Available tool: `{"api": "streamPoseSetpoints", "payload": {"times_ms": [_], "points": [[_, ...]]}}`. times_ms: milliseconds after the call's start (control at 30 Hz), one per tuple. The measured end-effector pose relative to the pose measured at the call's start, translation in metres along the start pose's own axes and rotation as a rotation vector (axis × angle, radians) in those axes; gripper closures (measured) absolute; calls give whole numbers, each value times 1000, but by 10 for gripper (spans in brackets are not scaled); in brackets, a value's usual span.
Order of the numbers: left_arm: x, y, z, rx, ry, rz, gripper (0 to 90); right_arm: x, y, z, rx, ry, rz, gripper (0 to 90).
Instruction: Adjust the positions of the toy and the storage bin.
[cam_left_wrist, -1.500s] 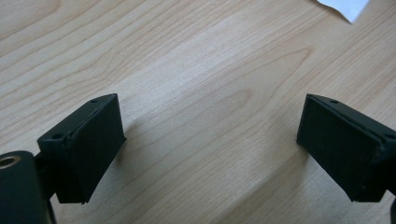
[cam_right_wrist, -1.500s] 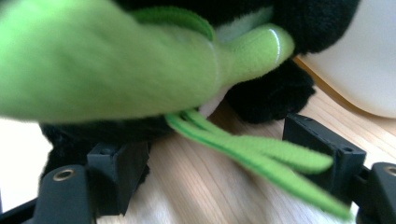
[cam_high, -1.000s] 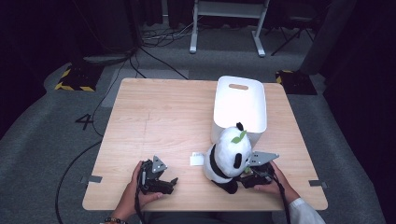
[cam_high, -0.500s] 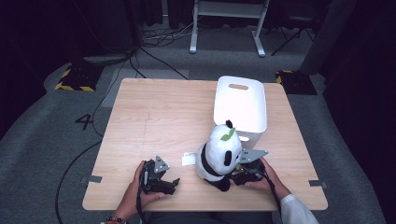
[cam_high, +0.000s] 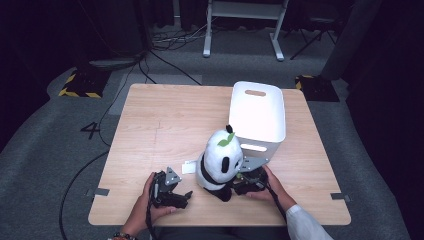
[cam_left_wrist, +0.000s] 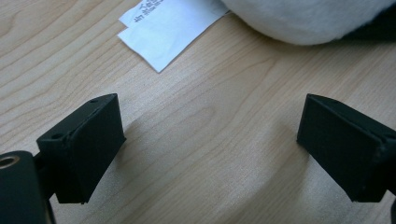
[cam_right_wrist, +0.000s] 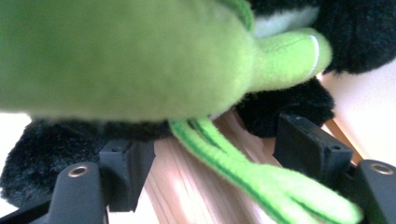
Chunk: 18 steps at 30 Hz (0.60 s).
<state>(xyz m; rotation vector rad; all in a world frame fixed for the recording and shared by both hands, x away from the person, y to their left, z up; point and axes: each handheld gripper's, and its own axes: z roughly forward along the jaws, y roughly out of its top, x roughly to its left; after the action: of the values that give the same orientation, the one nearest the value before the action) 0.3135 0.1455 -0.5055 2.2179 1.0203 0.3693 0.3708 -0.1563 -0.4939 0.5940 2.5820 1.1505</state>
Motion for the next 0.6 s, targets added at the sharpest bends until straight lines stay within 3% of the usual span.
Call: {"api": "streamPoseSetpoints", "payload": {"times_ms": [333, 600], "points": [[0, -1, 0, -2, -2, -4, 73, 4, 8, 10, -7, 16, 2, 323], [0, -1, 0, -2, -2, -5, 74, 5, 7, -1, 9, 29, -13, 296]]}}
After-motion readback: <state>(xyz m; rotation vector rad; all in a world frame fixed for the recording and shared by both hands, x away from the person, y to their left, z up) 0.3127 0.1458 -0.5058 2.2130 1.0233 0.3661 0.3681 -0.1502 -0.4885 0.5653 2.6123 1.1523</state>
